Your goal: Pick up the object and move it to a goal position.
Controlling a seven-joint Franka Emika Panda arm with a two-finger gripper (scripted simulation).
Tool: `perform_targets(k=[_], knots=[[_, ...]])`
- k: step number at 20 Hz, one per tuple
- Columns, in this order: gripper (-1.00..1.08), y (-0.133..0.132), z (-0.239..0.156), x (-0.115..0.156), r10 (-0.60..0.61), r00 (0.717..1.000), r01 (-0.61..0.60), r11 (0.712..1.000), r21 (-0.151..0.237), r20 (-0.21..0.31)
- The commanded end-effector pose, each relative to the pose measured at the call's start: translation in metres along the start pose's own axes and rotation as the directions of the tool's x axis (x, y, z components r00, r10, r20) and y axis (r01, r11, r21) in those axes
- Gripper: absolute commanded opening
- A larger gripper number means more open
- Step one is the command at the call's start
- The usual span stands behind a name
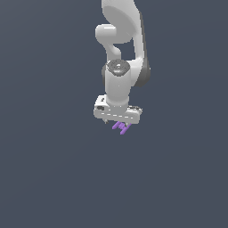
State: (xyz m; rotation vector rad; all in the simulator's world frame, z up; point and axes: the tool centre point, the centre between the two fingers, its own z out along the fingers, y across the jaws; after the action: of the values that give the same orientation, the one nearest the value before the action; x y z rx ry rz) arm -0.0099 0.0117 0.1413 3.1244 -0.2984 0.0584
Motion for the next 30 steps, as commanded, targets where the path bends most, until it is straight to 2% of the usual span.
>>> perform_targets(k=[1, 6, 16, 23, 30], knots=[[1.00, -0.005, 0.011, -0.009, 0.058, 0.998, -0.058, 0.998, 0.001, 0.006], [1.00, -0.013, 0.032, -0.029, 0.177, 0.984, -0.177, 0.984, 0.001, 0.017], [1.00, -0.023, 0.063, -0.062, 0.367, 0.930, -0.367, 0.930, -0.010, 0.030], [1.00, -0.025, 0.073, -0.074, 0.427, 0.904, -0.427, 0.904, -0.016, 0.033], [1.00, -0.025, 0.075, -0.075, 0.432, 0.901, -0.432, 0.902, -0.017, 0.033]])
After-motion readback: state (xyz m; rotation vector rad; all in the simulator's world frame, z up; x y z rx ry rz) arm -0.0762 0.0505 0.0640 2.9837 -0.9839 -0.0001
